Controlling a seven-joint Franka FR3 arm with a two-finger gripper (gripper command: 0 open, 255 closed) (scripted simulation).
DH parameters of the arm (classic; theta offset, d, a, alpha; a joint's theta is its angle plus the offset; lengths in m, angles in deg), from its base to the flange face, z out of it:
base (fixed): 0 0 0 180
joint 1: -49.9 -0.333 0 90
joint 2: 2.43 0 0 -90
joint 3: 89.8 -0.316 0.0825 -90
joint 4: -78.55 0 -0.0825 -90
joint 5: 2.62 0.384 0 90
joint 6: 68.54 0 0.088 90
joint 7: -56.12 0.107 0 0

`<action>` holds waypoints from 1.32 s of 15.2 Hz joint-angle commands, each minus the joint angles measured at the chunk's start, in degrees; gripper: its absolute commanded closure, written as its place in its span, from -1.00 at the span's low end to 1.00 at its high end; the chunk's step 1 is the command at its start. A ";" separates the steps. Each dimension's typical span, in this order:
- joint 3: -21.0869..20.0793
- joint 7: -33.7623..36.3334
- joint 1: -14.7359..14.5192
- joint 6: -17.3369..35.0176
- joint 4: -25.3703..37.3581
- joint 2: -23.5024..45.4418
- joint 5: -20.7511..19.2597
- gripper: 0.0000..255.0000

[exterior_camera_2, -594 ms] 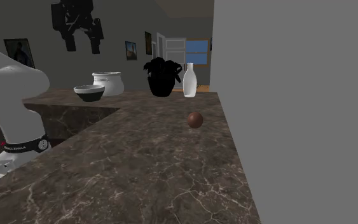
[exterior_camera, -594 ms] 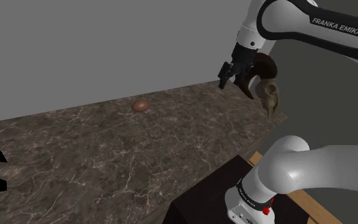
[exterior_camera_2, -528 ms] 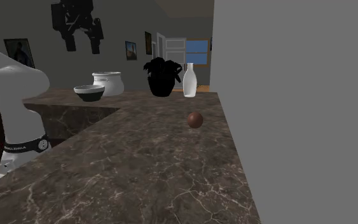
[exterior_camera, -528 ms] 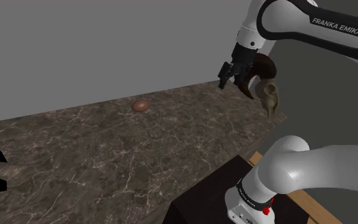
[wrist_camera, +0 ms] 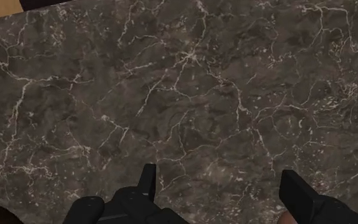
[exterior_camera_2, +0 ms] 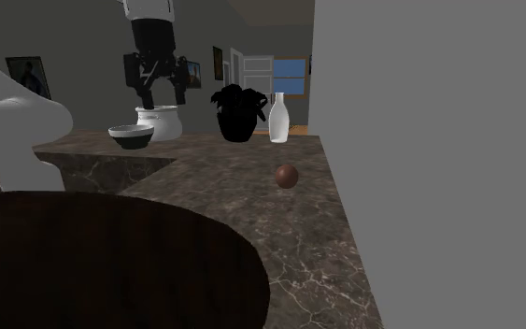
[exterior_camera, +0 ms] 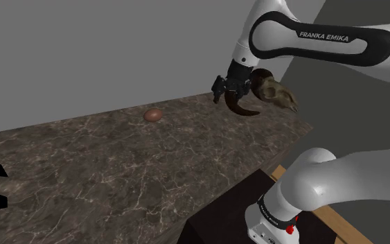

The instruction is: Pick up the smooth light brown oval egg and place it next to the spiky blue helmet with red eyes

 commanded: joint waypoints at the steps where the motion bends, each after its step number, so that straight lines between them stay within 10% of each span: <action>1: -1.01 3.94 0.13 3.73 -0.60 2.52 2.25 -1.00; 20: -6.73 31.59 -0.19 37.02 11.31 38.98 19.12 -1.00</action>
